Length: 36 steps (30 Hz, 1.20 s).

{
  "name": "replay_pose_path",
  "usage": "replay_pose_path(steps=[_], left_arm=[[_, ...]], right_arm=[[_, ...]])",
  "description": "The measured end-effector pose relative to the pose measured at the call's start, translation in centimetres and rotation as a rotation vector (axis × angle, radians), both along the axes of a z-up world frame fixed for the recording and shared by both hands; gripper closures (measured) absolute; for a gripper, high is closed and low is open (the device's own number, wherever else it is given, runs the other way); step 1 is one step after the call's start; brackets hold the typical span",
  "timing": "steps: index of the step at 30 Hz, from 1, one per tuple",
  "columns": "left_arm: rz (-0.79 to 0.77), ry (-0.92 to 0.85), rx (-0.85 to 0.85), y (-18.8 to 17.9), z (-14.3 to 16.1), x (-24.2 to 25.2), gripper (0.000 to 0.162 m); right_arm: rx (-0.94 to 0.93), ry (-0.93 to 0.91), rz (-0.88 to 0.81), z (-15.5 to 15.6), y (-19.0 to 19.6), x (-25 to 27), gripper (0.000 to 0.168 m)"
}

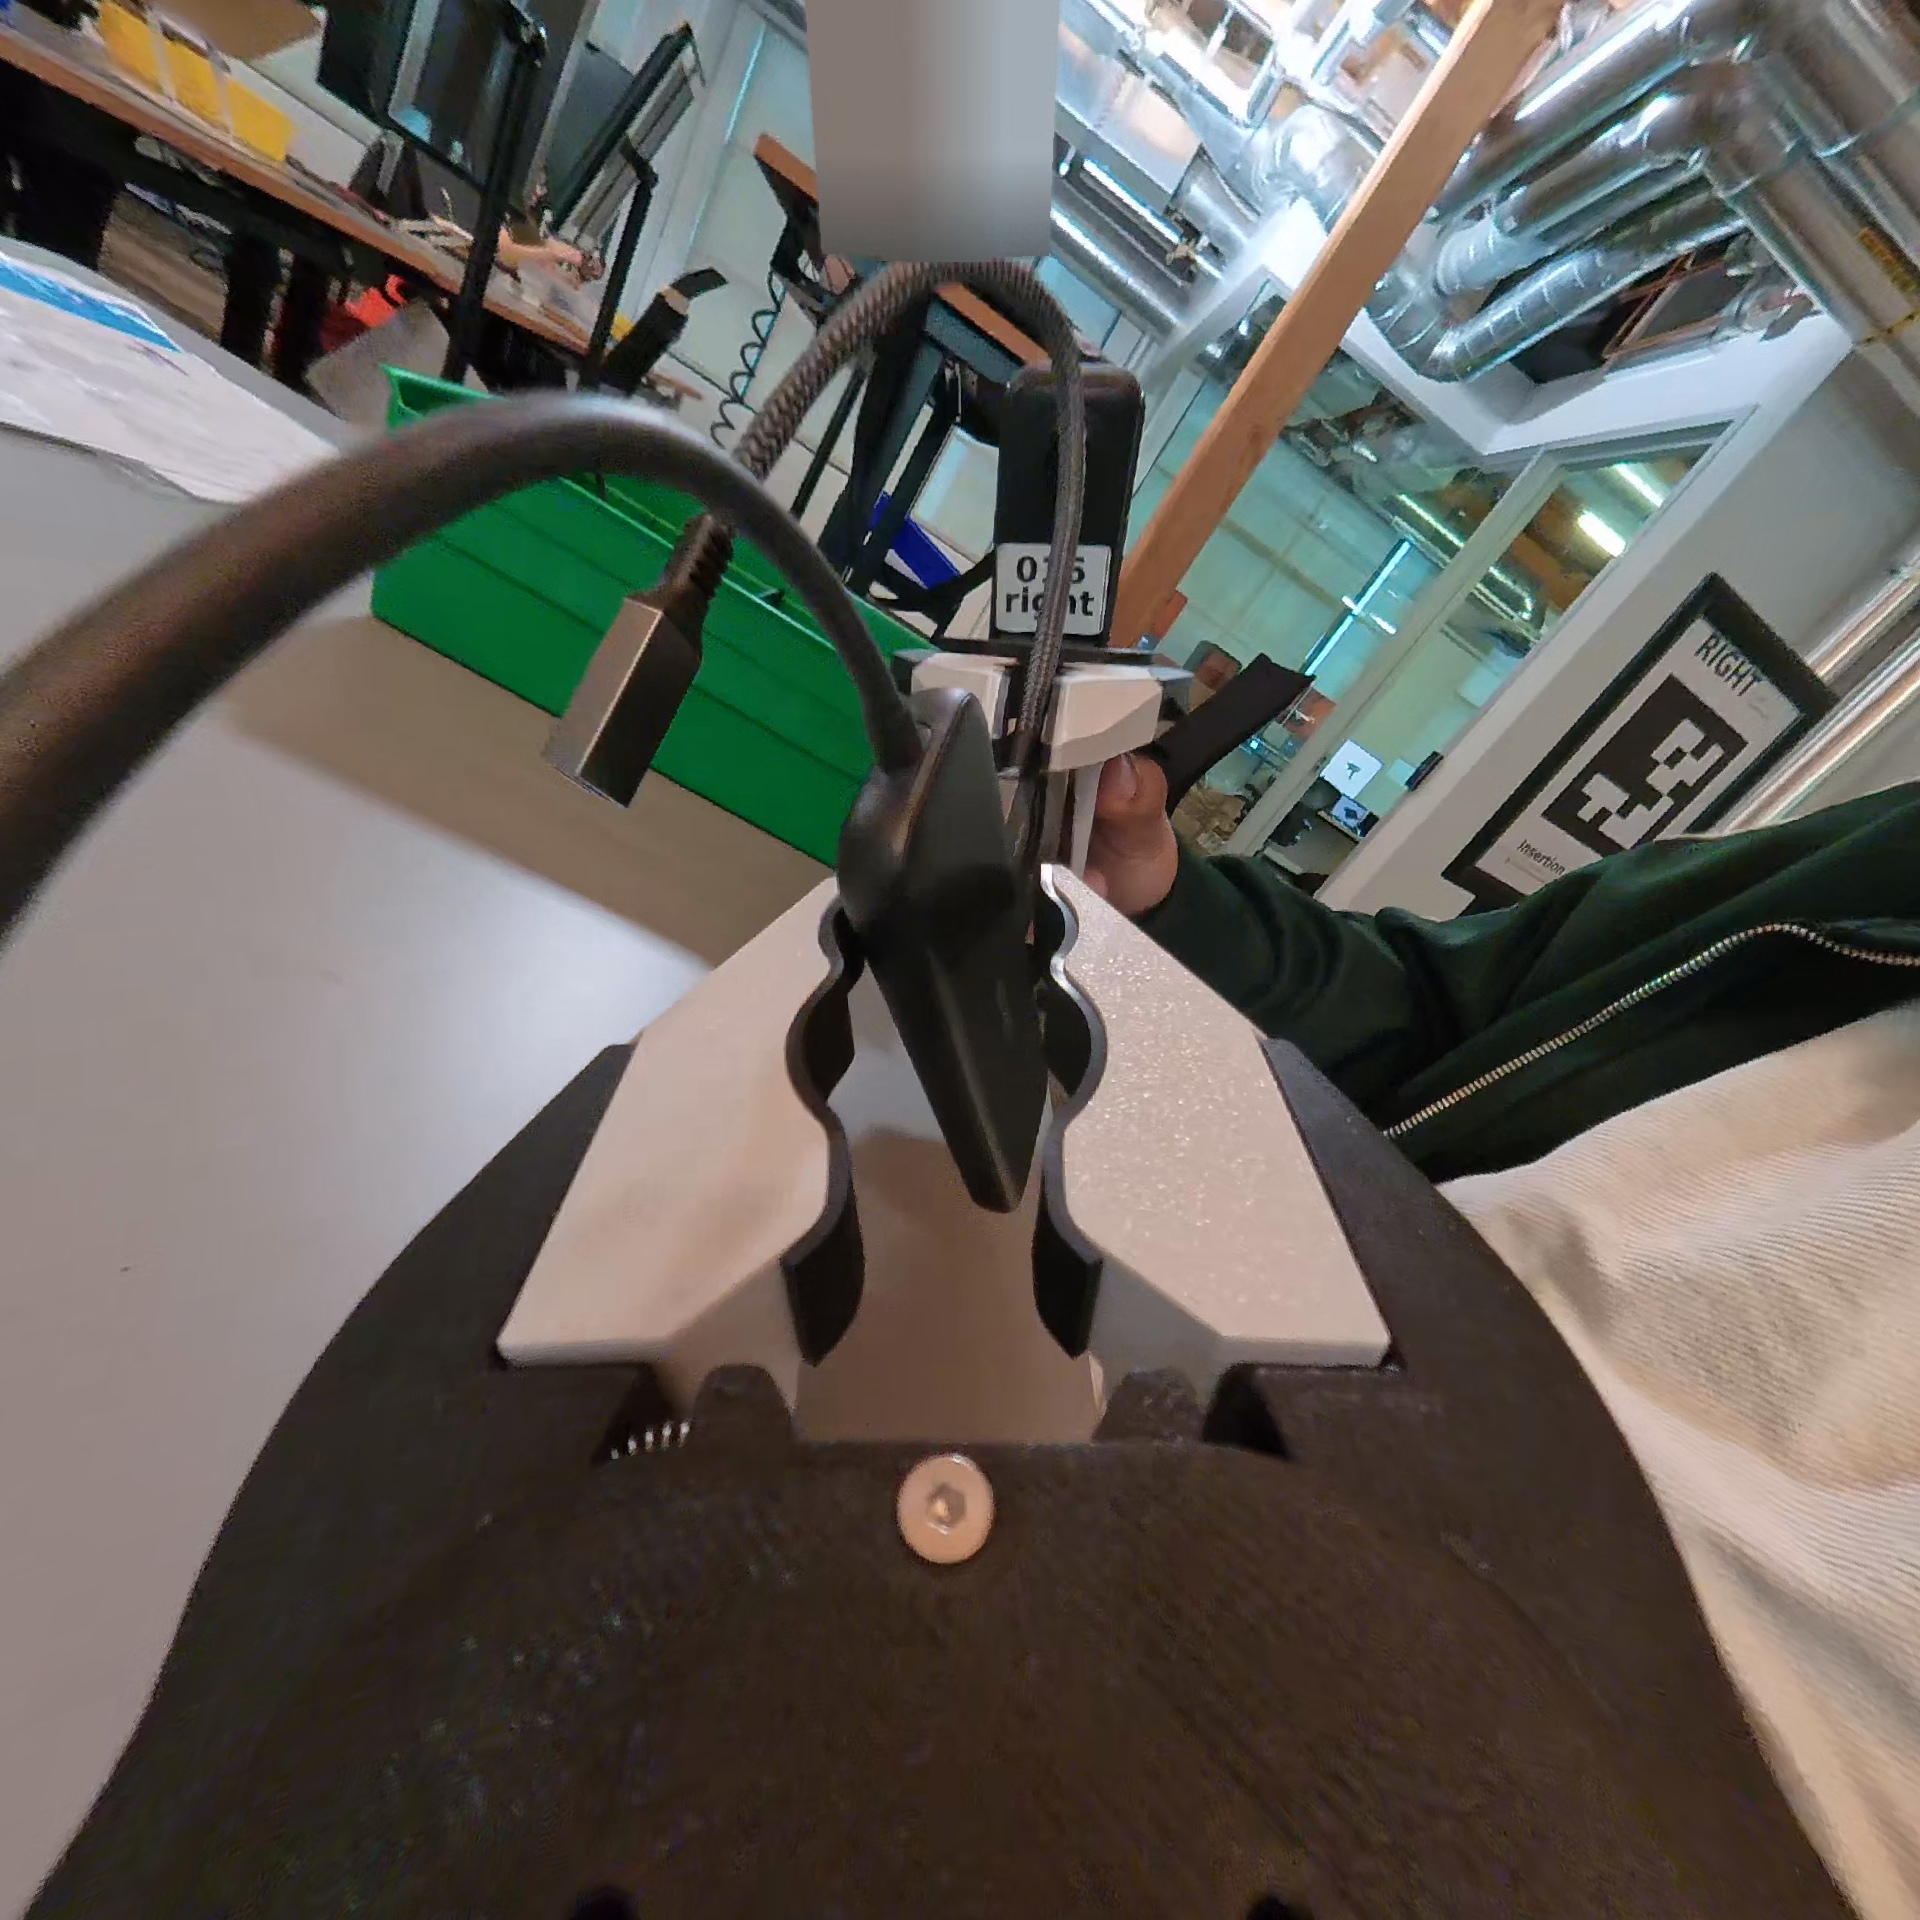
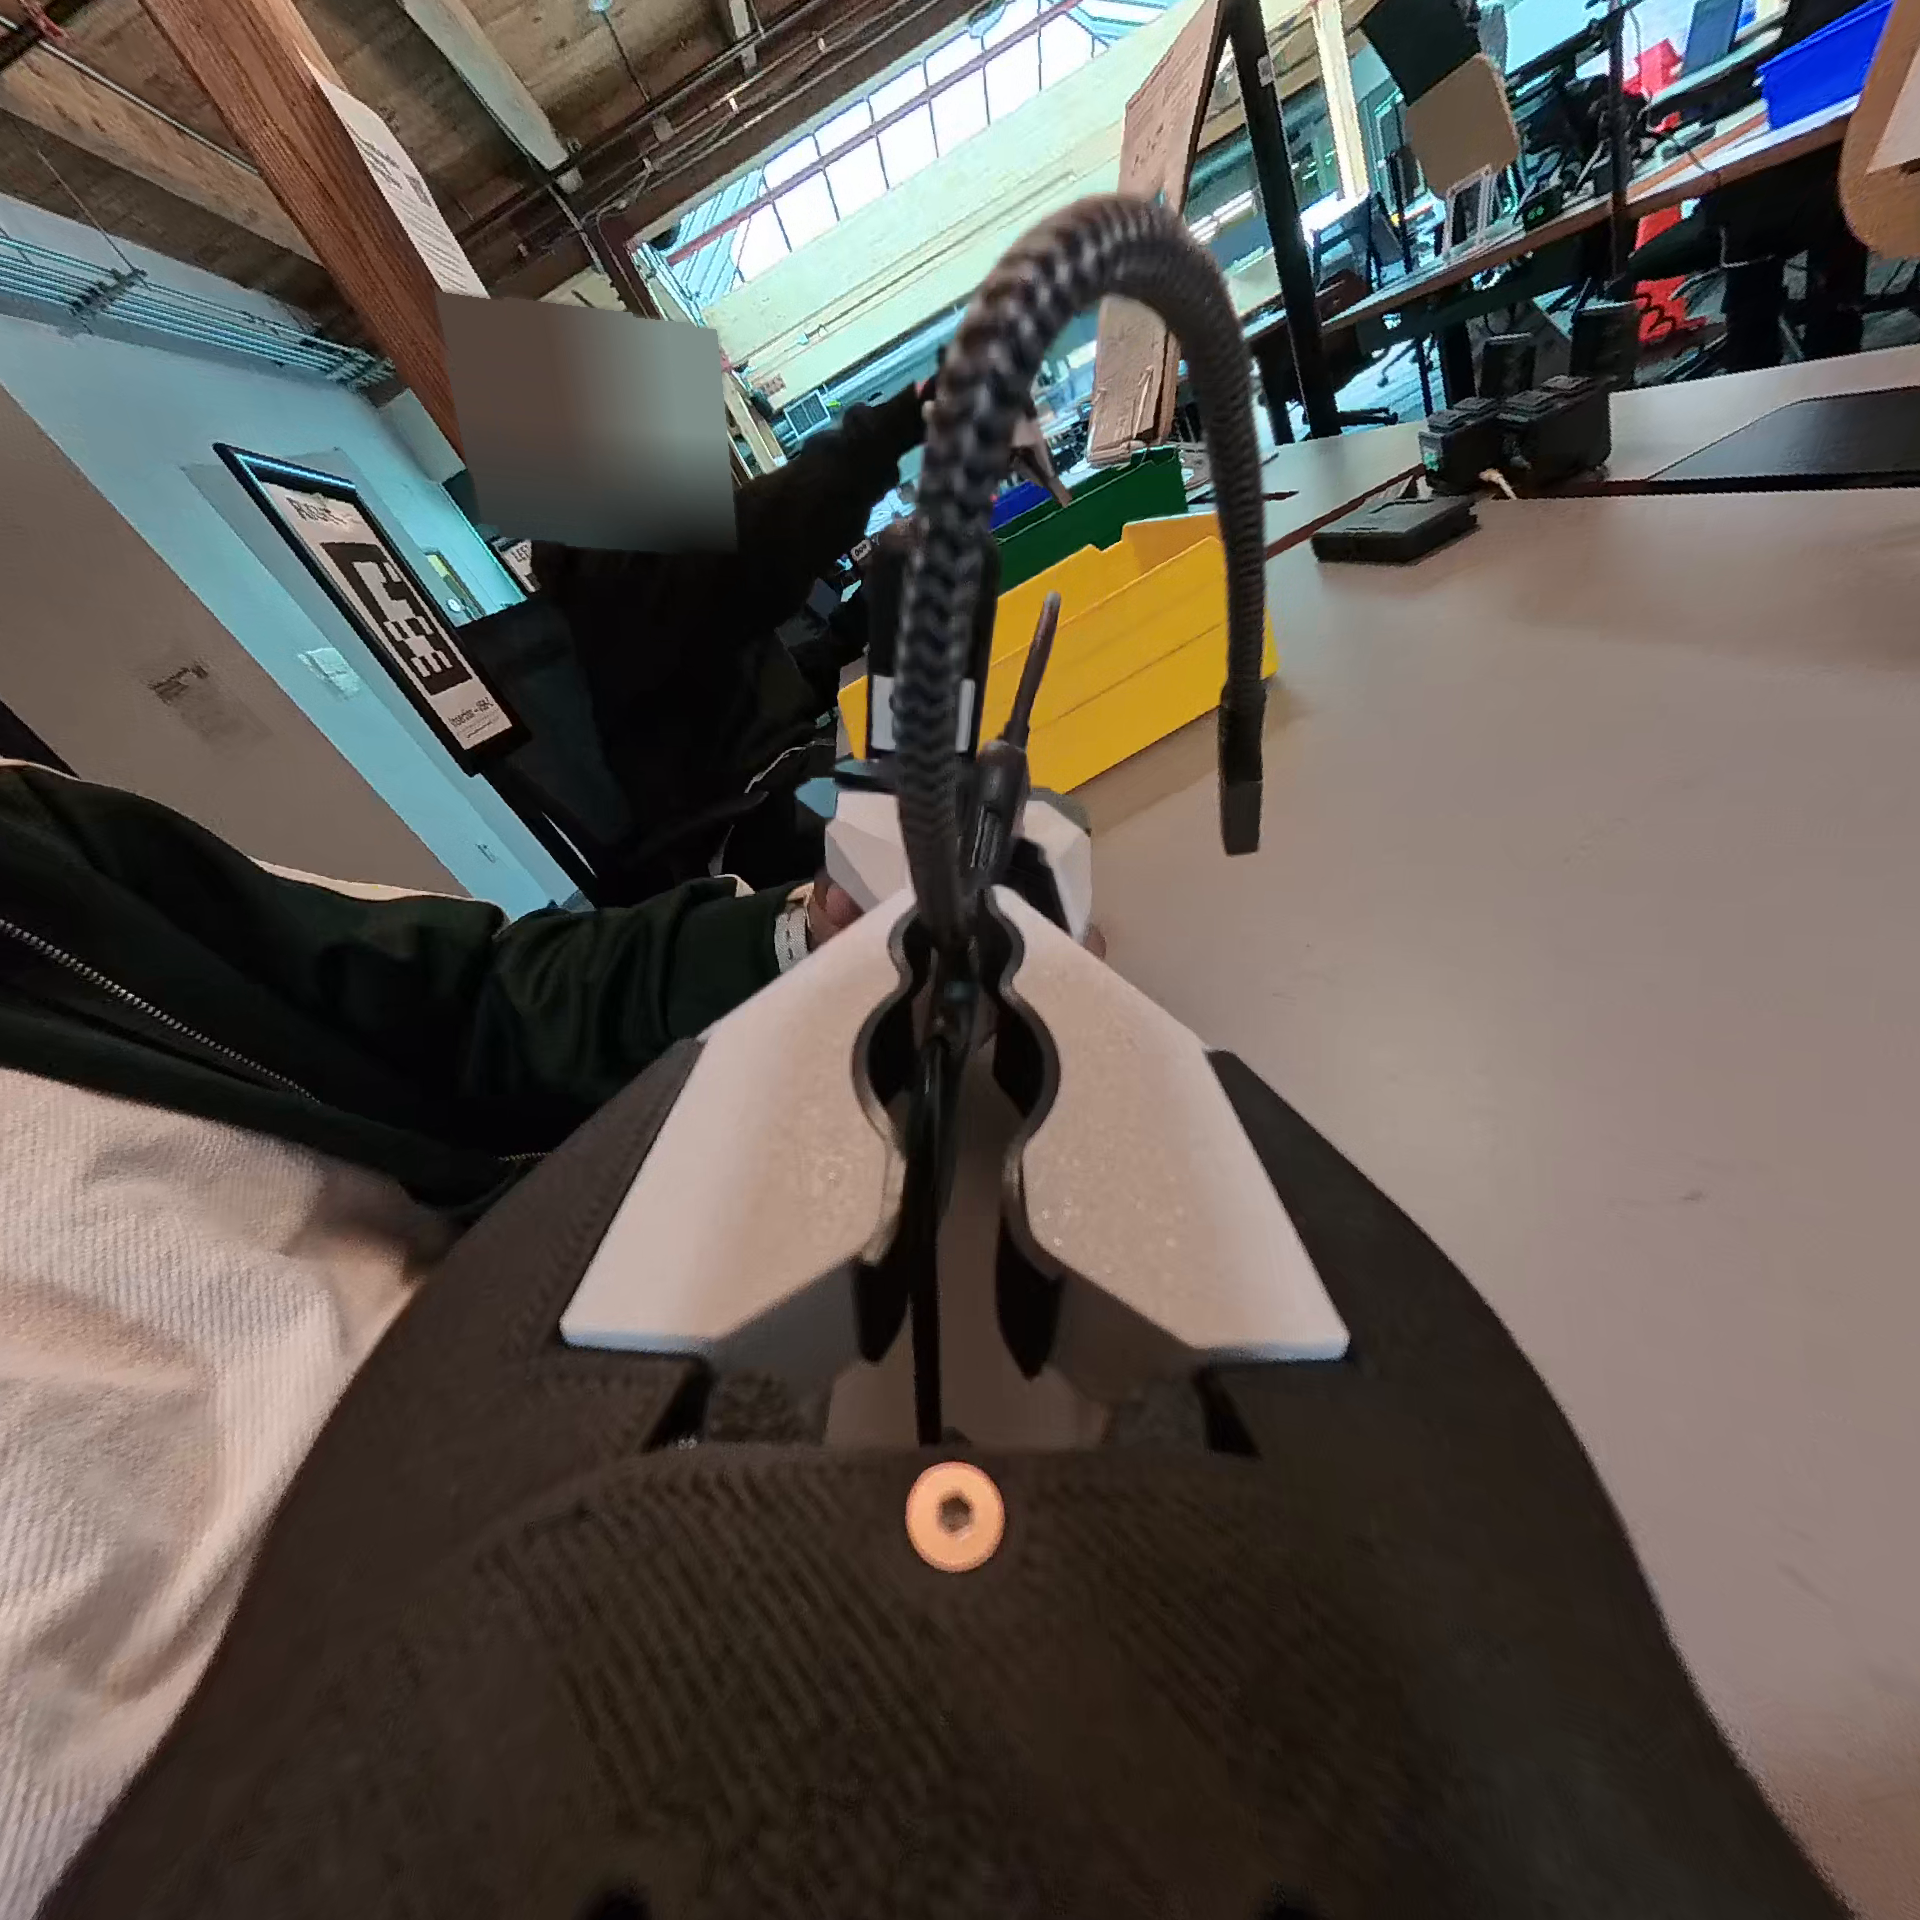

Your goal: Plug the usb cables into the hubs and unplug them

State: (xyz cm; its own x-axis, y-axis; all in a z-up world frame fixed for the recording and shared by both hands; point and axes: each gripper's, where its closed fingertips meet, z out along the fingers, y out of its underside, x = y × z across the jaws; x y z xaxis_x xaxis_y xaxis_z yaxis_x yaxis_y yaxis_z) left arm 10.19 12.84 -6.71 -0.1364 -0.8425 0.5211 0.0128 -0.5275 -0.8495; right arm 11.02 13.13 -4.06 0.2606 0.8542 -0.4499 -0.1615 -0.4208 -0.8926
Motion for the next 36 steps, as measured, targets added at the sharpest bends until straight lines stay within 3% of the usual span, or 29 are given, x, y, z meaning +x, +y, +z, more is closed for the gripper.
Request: replay_pose_path(steps=[5, 9, 14, 16, 23, 30, 36], left_arm=[[-0.015, -0.038, 0.017, -0.5, 0.5, 0.3, 0.15], [0.038, -0.032, 0.084, -0.1, 1.1, 0.3, 0.153], [0.124, -0.109, 0.045, 1.5, 2.3, -0.6, 0.153], [0.198, -0.155, 0.005, 3.0, 2.8, -1.4, 0.153], [0.268, -0.269, -0.103, 4.9, 3.7, -3.2, 0.153], [0.281, -0.285, -0.094, 4.6, 3.9, -2.9, 0.153], [0.372, -0.303, -0.079, 5.7, 4.0, -3.7, 0.153]], right_arm=[[-0.032, 0.072, -0.002, 0.3, 0.2, 0.2, 0.162], [-0.061, 0.137, -0.047, 0.3, 1.2, 1.0, 0.16], [-0.072, 0.209, -0.197, 0.7, 3.3, 3.5, 0.121], [-0.046, 0.246, -0.258, 1.2, 3.8, 4.5, 0.113], [0.05, 0.128, -0.268, 0.3, 3.2, 2.7, 0.118], [0.072, 0.145, -0.248, 0.4, 2.4, 2.2, 0.143], [0.295, 0.126, -0.574, 3.1, 3.1, 6.7, 0.143]])
